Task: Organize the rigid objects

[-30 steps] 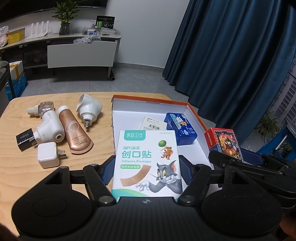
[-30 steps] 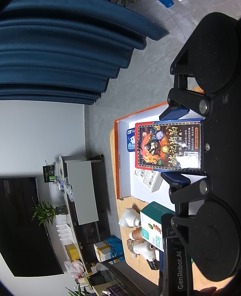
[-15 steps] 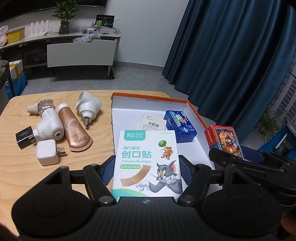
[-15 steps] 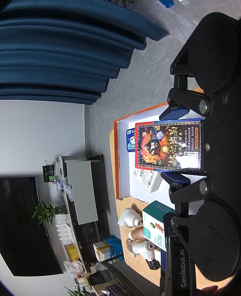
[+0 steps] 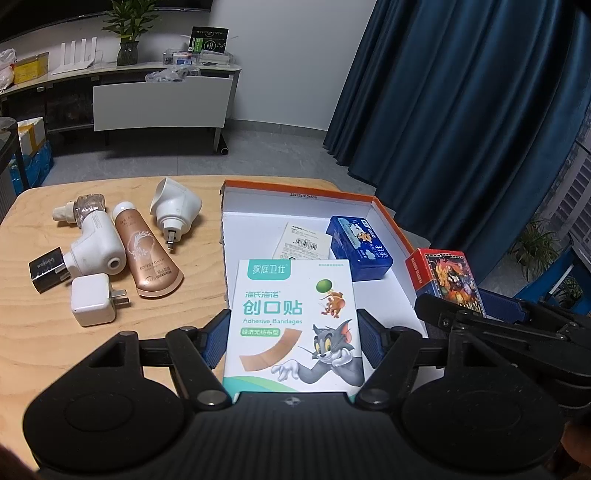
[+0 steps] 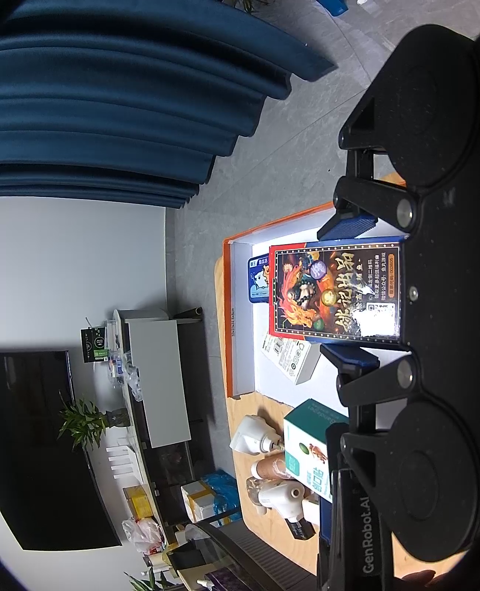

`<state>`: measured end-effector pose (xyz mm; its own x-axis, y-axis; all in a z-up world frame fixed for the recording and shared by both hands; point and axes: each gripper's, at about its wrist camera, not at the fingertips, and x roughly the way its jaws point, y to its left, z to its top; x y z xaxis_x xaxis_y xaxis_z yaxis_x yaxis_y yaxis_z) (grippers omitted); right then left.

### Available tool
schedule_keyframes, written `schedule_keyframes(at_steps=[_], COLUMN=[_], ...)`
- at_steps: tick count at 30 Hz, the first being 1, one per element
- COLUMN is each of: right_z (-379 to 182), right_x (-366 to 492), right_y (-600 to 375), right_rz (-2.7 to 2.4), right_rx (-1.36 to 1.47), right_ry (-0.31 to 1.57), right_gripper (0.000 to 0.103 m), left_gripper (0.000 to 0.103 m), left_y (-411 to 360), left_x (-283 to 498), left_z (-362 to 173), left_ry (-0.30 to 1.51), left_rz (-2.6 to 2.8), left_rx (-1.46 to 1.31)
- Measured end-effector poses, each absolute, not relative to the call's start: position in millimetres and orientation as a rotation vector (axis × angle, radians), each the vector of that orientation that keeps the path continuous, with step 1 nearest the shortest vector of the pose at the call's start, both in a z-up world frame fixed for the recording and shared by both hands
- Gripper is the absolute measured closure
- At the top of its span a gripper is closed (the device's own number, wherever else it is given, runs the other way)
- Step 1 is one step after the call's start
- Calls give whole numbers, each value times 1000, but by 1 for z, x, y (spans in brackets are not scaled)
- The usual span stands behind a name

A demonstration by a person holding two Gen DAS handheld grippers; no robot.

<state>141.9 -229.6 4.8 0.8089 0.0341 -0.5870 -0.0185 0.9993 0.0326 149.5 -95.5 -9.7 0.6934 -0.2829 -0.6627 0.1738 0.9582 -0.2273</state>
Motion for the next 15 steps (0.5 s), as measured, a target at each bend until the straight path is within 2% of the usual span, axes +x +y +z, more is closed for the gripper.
schedule_keyframes(at_steps=[15], right_z=[3], right_x=[148], right_y=[-230], right_rz=[31], right_rx=[16], right_ry=[643], right_gripper=[32], left_gripper=[32], left_y=[-97], left_x=[150], left_z=[-12], left_ry=[773], left_rz=[-259], left_rx=[-149])
